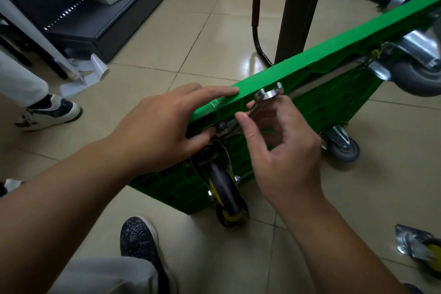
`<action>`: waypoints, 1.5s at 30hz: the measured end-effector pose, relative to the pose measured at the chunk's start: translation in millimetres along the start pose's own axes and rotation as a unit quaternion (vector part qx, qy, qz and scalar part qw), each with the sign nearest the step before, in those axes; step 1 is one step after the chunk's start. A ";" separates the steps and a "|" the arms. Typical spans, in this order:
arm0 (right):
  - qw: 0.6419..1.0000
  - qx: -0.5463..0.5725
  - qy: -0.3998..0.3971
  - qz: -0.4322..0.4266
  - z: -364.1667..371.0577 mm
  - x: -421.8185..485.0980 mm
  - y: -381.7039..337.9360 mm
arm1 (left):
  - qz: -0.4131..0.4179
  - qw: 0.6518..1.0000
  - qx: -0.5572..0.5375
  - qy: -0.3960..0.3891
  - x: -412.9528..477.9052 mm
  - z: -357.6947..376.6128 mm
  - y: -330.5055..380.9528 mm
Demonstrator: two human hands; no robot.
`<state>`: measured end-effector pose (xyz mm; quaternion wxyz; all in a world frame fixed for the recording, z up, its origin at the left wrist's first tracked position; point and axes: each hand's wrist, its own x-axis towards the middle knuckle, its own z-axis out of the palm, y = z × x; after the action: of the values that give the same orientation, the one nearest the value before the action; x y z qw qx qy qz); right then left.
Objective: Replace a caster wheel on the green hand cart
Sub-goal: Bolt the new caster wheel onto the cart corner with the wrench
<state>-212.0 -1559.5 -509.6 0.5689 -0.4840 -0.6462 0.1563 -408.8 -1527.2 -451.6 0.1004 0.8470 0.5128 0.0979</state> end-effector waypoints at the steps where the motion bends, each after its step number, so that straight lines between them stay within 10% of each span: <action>1: 1.000 -0.008 -0.011 -0.010 -0.4 0.5 -0.1 | -0.001 1.000 -0.001 0.001 -0.3 0.2 -0.6; 10: 0.995 -0.010 -0.089 -0.034 1.0 4.2 5.5 | -0.003 1.000 -0.011 0.005 1.1 0.5 -1.8; 18: 0.935 0.224 0.056 0.270 10.0 -6.9 14.3 | -0.011 1.000 -0.011 -0.003 0.4 0.7 1.8; 35: 0.893 0.288 0.045 0.343 11.0 7.3 40.9 | -0.016 1.000 -0.016 0.009 1.1 0.7 1.7; 41: 0.964 0.166 0.009 0.207 14.0 4.7 26.5 | -0.011 1.000 -0.013 0.009 1.3 1.3 0.7; 45: 0.946 0.208 0.034 0.245 16.6 -2.7 30.6 | -0.010 1.000 -0.011 0.009 1.3 1.6 0.4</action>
<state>-213.3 -1541.1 -539.2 0.6227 -0.5037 -0.4407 0.4053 -407.5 -1526.3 -452.9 0.1059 0.8400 0.5206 0.1102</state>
